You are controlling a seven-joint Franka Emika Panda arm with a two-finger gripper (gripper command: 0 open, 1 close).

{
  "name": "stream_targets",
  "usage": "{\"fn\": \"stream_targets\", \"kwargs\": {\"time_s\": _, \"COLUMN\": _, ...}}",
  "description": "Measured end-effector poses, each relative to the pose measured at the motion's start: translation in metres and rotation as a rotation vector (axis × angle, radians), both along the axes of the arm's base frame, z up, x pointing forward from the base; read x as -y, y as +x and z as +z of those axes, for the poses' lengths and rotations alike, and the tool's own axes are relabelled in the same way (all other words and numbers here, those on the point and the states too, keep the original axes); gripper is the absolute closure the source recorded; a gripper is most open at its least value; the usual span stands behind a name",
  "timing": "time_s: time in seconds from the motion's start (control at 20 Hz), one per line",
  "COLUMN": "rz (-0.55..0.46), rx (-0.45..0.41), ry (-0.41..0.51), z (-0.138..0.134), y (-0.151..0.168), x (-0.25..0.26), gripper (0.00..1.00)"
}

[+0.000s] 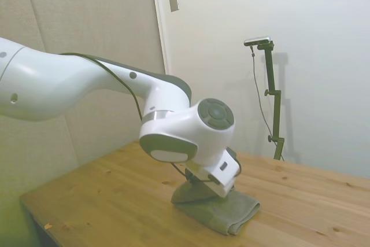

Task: Unfold the towel

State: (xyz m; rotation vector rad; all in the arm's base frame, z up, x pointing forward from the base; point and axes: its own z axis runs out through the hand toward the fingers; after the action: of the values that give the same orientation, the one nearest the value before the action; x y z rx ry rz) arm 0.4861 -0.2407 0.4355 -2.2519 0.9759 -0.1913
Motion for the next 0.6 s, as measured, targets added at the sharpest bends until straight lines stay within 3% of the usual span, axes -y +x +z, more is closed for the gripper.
{"fn": "stream_targets", "kwargs": {"time_s": 0.25, "rz": 0.090, "rx": 0.018, "ry": -0.014, "z": 0.022, "y": 0.040, "x": -0.074, "gripper": 1.00}}
{"fn": "stream_targets", "kwargs": {"time_s": 0.45, "rz": 0.155, "rx": 0.020, "ry": -0.029, "z": 0.021, "y": 0.060, "x": -0.131, "gripper": 1.00}}
{"fn": "stream_targets", "kwargs": {"time_s": 0.5, "rz": 0.169, "rx": 0.016, "ry": -0.035, "z": 0.018, "y": 0.064, "x": -0.144, "gripper": 0.00}}
{"fn": "stream_targets", "kwargs": {"time_s": 0.6, "rz": 0.192, "rx": -0.007, "ry": -0.055, "z": 0.005, "y": 0.068, "x": -0.166, "gripper": 0.00}}
